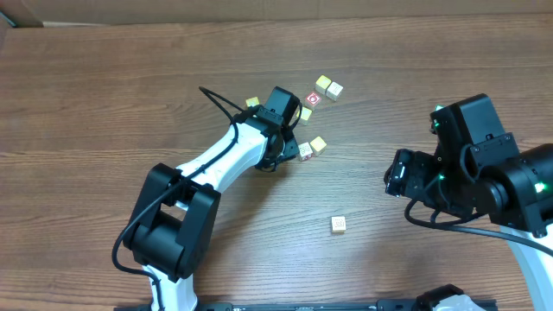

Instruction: Flip 4 blocks

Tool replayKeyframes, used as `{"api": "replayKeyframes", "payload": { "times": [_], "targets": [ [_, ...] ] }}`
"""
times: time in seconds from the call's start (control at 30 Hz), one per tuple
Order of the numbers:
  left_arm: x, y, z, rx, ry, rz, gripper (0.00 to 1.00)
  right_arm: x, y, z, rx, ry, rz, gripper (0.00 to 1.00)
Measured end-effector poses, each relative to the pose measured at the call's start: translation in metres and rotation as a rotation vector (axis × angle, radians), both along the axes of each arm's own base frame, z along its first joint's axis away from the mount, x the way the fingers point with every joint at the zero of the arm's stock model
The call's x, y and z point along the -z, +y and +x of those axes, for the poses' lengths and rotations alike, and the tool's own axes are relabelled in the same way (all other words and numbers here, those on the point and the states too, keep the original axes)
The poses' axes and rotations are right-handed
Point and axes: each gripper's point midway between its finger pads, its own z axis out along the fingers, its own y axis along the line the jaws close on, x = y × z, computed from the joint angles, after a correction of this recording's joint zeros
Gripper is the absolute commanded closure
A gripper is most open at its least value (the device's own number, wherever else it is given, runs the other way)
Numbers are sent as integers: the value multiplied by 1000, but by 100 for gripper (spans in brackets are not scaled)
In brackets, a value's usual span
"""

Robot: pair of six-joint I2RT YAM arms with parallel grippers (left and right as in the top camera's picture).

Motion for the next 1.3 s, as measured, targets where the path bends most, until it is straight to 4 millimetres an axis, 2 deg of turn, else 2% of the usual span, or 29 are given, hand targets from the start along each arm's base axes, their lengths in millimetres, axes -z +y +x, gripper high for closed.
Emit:
{"api": "replayKeyframes", "payload": {
  "times": [0.13, 0.27, 0.4, 0.6, 0.73, 0.9, 1.03, 1.13, 1.2, 1.3],
  "targets": [
    [-6, 9, -10, -10, 79, 7, 83, 0, 0, 0, 0, 0, 0, 16],
    [-20, 21, -11, -27, 129, 23, 96, 0, 0, 0, 0, 0, 0, 16],
    [-33, 27, -12, -25, 154, 38, 96, 0, 0, 0, 0, -1, 0, 16],
    [-37, 31, -38, -3, 235, 82, 96, 0, 0, 0, 0, 0, 0, 16],
    [-64, 18, -53, 56, 185, 94, 95, 0, 0, 0, 0, -1, 0, 16],
    [-120, -8, -84, 178, 34, 102, 95, 0, 0, 0, 0, 0, 0, 16],
    [-145, -17, -106, 217, -35, 99, 95, 0, 0, 0, 0, 0, 0, 16],
    [-139, -13, -119, 203, -28, 112, 95, 0, 0, 0, 0, -1, 0, 16],
    [-120, -11, -127, 197, 1, 128, 96, 0, 0, 0, -1, 0, 0, 16],
    [-85, -18, -140, 211, 32, 104, 96, 0, 0, 0, 0, -2, 0, 16]
  ]
}}
